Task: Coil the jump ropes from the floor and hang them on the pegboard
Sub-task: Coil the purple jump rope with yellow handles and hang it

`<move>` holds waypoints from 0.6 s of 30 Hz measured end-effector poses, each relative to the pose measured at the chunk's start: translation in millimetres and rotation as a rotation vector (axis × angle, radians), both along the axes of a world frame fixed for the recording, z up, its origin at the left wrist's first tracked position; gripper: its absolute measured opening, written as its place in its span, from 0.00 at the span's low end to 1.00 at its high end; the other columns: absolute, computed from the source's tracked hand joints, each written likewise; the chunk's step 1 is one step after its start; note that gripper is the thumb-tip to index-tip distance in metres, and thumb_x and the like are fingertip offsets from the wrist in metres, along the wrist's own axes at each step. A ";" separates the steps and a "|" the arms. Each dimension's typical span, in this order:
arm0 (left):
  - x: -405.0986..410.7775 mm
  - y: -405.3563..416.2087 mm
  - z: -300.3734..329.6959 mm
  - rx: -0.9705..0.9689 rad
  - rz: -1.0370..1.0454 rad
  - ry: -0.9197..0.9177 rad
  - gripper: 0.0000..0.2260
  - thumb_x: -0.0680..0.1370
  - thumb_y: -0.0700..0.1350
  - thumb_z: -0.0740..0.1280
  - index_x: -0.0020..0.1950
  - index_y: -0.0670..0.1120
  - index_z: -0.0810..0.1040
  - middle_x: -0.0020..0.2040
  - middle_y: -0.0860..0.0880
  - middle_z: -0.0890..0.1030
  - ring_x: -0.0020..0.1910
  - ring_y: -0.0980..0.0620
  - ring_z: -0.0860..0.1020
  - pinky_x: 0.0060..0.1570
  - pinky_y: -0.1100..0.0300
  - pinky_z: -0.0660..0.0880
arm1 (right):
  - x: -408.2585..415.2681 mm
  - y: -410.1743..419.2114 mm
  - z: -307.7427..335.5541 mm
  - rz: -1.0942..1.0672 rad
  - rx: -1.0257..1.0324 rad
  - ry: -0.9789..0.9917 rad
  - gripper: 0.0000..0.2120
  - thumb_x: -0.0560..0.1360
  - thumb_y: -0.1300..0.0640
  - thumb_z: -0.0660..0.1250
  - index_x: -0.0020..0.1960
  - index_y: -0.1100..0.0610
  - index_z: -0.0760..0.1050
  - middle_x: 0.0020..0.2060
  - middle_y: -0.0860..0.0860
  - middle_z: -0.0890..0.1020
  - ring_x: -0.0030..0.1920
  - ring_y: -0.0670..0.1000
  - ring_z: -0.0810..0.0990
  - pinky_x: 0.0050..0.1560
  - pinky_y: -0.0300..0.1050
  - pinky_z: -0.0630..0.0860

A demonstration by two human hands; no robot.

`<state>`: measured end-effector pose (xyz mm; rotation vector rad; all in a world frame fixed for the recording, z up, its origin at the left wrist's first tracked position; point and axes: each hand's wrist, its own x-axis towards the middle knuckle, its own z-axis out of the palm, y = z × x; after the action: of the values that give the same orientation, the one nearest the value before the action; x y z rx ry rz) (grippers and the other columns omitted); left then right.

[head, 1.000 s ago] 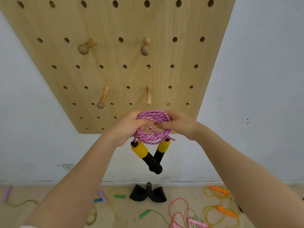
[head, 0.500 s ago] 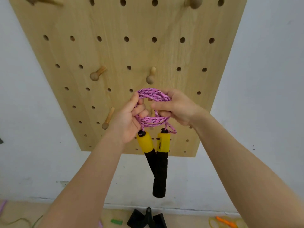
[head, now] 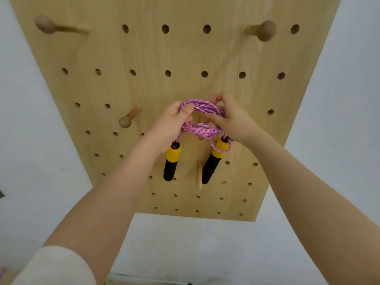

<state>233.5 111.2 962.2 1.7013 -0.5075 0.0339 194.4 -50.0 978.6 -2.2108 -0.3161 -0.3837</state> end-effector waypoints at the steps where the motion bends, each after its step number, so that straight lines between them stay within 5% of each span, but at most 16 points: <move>1: -1.2 -2.0 -7.8 -0.033 -0.037 0.041 0.10 0.81 0.49 0.58 0.57 0.47 0.75 0.39 0.54 0.79 0.42 0.57 0.77 0.55 0.51 0.73 | 0.8 -3.8 -7.4 0.033 0.043 0.054 0.07 0.78 0.58 0.62 0.54 0.53 0.65 0.35 0.47 0.79 0.28 0.41 0.75 0.32 0.34 0.72; 3: -6.4 -2.4 -20.6 -0.111 -0.131 0.133 0.09 0.81 0.47 0.58 0.55 0.46 0.75 0.38 0.54 0.82 0.42 0.56 0.80 0.51 0.55 0.76 | -0.2 -11.8 -20.9 0.132 0.261 0.190 0.06 0.78 0.59 0.62 0.53 0.53 0.67 0.35 0.48 0.80 0.31 0.43 0.78 0.38 0.40 0.76; 6: -10.0 -0.6 -28.6 -0.238 -0.189 0.245 0.10 0.81 0.45 0.56 0.55 0.44 0.74 0.26 0.57 0.74 0.29 0.59 0.76 0.35 0.62 0.76 | 0.1 -16.9 -30.2 0.296 0.621 0.331 0.09 0.76 0.64 0.63 0.54 0.55 0.69 0.40 0.52 0.81 0.37 0.48 0.80 0.44 0.44 0.80; 8: -8.4 -1.7 -29.3 -0.236 -0.137 0.202 0.09 0.81 0.46 0.57 0.53 0.45 0.74 0.32 0.54 0.77 0.34 0.58 0.78 0.40 0.62 0.77 | 4.4 -15.9 -31.0 0.293 0.635 0.307 0.11 0.76 0.65 0.63 0.56 0.55 0.69 0.44 0.54 0.80 0.40 0.50 0.81 0.47 0.44 0.80; 13: 11.8 -12.9 -27.9 0.098 0.145 -0.147 0.07 0.81 0.50 0.57 0.53 0.52 0.73 0.46 0.56 0.77 0.47 0.59 0.77 0.47 0.65 0.73 | 22.5 -8.7 -27.7 -0.186 -0.218 -0.151 0.15 0.78 0.60 0.60 0.64 0.56 0.65 0.51 0.52 0.80 0.48 0.51 0.80 0.49 0.47 0.77; 18: 35.7 -26.8 -23.0 0.334 0.510 -0.510 0.13 0.82 0.48 0.55 0.61 0.43 0.72 0.53 0.46 0.76 0.52 0.47 0.75 0.51 0.53 0.72 | 49.0 -7.5 -30.8 -0.584 -0.690 -0.652 0.17 0.73 0.55 0.66 0.60 0.59 0.71 0.54 0.56 0.78 0.49 0.58 0.77 0.45 0.50 0.72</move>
<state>269.2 84.4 939.3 2.1212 -0.4520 0.8056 243.3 -57.5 947.7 -2.7724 -0.1378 -1.5181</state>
